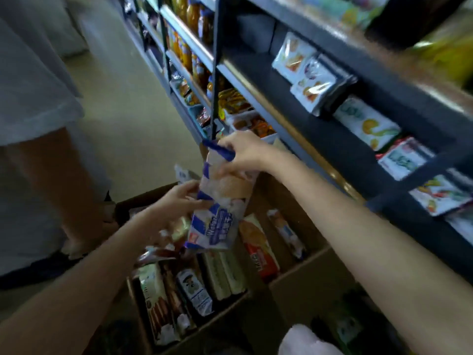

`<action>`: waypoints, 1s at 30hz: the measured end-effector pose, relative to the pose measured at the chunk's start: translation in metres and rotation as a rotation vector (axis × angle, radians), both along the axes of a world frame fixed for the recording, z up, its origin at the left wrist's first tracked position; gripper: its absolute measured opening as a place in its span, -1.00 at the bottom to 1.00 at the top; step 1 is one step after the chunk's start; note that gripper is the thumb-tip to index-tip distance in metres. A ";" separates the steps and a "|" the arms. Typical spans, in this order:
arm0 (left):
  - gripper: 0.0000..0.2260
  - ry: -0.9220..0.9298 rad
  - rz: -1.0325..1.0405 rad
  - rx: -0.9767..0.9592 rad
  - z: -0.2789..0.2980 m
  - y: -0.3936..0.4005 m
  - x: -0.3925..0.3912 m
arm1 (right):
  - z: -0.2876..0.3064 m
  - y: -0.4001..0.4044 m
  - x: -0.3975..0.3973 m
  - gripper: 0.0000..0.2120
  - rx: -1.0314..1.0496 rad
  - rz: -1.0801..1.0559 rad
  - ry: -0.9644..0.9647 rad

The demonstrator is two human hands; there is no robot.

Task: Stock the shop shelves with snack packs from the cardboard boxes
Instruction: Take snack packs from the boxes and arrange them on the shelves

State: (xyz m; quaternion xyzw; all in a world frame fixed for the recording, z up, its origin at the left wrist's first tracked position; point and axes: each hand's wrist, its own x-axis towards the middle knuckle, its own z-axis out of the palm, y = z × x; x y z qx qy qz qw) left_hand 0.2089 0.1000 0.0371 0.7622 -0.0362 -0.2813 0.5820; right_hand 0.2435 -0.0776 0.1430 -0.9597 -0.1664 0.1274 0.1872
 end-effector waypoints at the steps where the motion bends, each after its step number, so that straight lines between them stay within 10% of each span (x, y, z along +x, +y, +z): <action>1: -0.78 -0.037 0.018 -0.073 0.022 -0.015 0.001 | 0.020 -0.019 -0.013 -0.72 0.069 -0.106 -0.119; 5: -0.79 -0.095 -0.106 -0.319 0.105 -0.083 -0.008 | 0.083 -0.102 -0.084 -0.43 0.342 -0.511 -0.495; 13: -0.75 -0.193 -0.576 -0.379 0.198 -0.249 -0.093 | 0.141 -0.246 -0.263 -0.33 0.631 -1.145 -0.574; 18: -0.83 -0.164 -0.726 -0.503 0.238 -0.338 -0.146 | 0.165 -0.291 -0.368 -0.44 0.700 -1.136 -0.428; 30: -0.83 -0.351 -0.932 -0.733 0.379 -0.496 -0.299 | 0.286 -0.392 -0.520 -0.75 0.553 -1.062 -0.926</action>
